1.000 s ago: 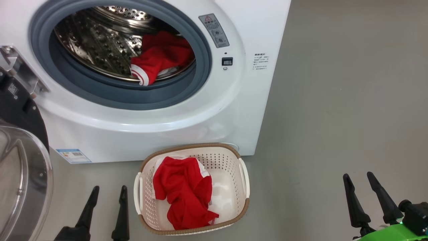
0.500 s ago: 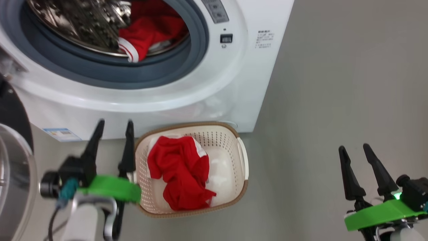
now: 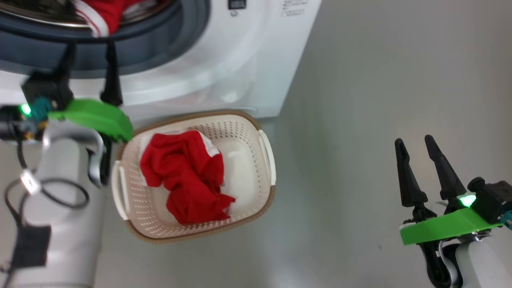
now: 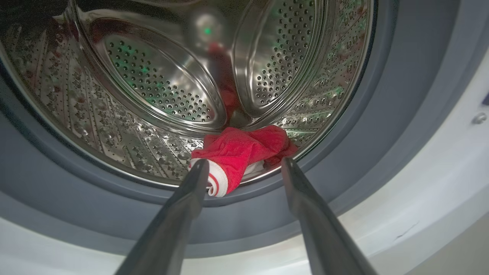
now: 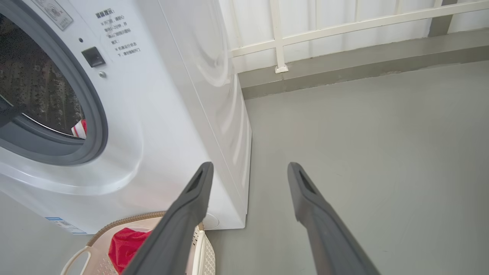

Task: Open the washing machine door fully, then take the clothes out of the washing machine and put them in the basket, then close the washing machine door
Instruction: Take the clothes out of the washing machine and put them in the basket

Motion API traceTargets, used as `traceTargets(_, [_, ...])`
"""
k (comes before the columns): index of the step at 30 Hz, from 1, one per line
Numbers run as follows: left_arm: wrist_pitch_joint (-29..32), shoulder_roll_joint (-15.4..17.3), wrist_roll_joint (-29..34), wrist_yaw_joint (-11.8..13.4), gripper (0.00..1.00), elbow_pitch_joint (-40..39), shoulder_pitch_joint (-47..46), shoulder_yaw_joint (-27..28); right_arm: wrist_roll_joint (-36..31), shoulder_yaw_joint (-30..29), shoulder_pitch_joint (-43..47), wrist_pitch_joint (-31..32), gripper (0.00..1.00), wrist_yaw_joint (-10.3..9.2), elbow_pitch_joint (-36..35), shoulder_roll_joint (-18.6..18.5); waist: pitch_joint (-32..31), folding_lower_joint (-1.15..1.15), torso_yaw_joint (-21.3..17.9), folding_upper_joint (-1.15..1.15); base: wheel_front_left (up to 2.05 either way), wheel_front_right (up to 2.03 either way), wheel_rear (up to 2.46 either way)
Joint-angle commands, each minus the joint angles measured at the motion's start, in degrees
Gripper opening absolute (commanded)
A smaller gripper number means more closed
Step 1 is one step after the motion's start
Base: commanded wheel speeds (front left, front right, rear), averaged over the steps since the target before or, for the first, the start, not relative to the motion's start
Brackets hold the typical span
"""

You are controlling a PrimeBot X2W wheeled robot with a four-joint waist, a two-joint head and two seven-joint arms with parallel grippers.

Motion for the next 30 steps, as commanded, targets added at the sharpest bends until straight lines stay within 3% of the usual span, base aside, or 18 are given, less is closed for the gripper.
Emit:
traceTargets(1, [-0.28,2.83,0.86,0.55,1.00,1.11,-2.80,1.38,0.26,0.99,-1.04,-0.37,1.00,0.36,-1.52,-0.20,4.36,0.00,-3.73,0.00,0.00,0.00,0.00])
traceTargets(14, [-0.28,8.73,2.97,2.87,1.00,19.33,-18.69,0.68,0.93,1.51,-3.95,-0.37,1.00,0.36,-2.33,1.26,9.50,0.00,-7.34,0.00,0.00,0.00,0.00])
traceTargets(28, [-0.28,12.79,3.24,4.38,1.00,28.04,-24.54,-0.37,1.46,2.68,-4.57,-0.37,1.00,0.36,-2.69,1.86,10.53,0.00,-9.92,0.00,0.00,0.00,0.00])
traceTargets(29, [-0.28,12.91,3.07,4.40,0.58,28.26,-24.63,-0.32,1.47,2.72,-4.57,-0.37,1.00,0.36,-2.75,1.87,10.51,0.00,-10.06,0.00,0.00,0.00,0.00])
traceTargets(30, [-0.28,13.05,2.88,4.39,0.25,28.49,-24.71,-0.26,1.48,2.74,-4.57,-0.37,1.00,0.36,-2.79,1.88,10.49,0.00,-10.16,0.00,0.00,0.00,0.00])
